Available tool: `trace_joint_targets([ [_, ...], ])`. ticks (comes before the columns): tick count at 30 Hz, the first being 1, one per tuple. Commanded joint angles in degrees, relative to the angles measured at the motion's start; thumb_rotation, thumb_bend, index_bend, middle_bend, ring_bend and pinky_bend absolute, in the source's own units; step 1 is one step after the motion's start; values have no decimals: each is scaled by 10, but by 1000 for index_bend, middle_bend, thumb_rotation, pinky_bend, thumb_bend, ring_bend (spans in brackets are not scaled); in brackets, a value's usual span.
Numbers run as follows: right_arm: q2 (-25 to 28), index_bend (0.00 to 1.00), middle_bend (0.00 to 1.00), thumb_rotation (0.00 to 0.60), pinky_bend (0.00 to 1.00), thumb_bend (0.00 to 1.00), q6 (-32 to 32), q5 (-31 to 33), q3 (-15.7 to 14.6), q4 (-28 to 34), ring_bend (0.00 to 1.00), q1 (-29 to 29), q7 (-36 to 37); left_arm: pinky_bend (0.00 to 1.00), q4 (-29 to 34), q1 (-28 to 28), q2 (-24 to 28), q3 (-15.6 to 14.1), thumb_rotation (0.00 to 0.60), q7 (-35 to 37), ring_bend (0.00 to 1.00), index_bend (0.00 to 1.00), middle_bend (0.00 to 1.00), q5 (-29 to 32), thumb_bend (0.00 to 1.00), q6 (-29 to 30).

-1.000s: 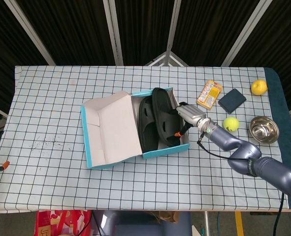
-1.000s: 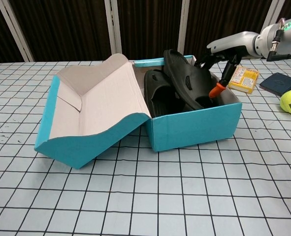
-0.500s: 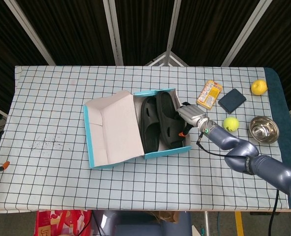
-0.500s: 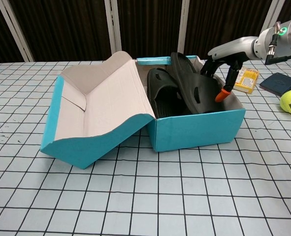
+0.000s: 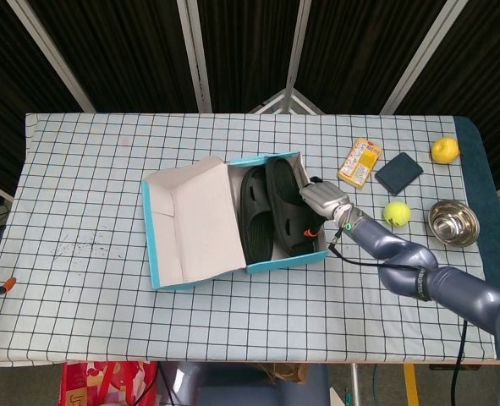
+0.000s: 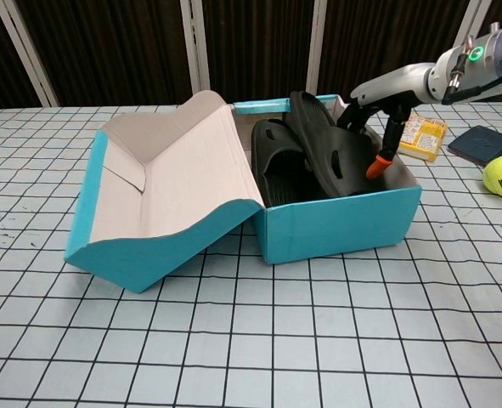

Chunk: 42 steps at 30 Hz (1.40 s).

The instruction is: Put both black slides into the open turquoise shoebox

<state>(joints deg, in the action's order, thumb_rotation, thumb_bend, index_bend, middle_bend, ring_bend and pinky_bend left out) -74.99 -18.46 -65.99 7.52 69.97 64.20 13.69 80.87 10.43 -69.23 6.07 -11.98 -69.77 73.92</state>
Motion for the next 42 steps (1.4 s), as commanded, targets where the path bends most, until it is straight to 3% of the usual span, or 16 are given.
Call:
trace_joint_targets([
  [1,20,236,292,600,0,188,4,31,1,33,121,10,-17,90,0,0,1,0,600,2,3,104,0,-1,284,0],
  [6,42,97,171,600,0,188,3,69,-4,62,84,23,-37,89,1,-1,3,-1,600,9,3,104,0,-5,284,1],
  [15,84,79,137,600,0,188,-33,132,-18,115,77,38,-78,89,0,-1,6,-2,600,20,3,104,0,-9,284,-2],
  [17,98,115,175,600,0,188,-48,144,-21,134,107,41,-90,90,1,-2,6,-2,600,23,3,104,0,-9,284,-1],
  [22,108,404,421,600,0,212,-152,154,-4,190,299,28,-122,89,1,-3,9,-2,600,30,3,104,0,-11,284,0],
  [26,89,499,531,600,0,286,-215,148,23,221,360,11,-119,90,2,-3,10,-3,600,30,3,104,0,-14,284,2],
  [33,26,552,575,600,0,342,-241,147,47,192,403,13,-123,90,3,-4,10,-3,600,30,3,104,0,-15,284,3],
  [42,-47,555,557,600,0,351,-215,169,61,103,459,27,-128,90,-2,-3,10,-1,600,33,3,105,0,-10,284,-1],
])
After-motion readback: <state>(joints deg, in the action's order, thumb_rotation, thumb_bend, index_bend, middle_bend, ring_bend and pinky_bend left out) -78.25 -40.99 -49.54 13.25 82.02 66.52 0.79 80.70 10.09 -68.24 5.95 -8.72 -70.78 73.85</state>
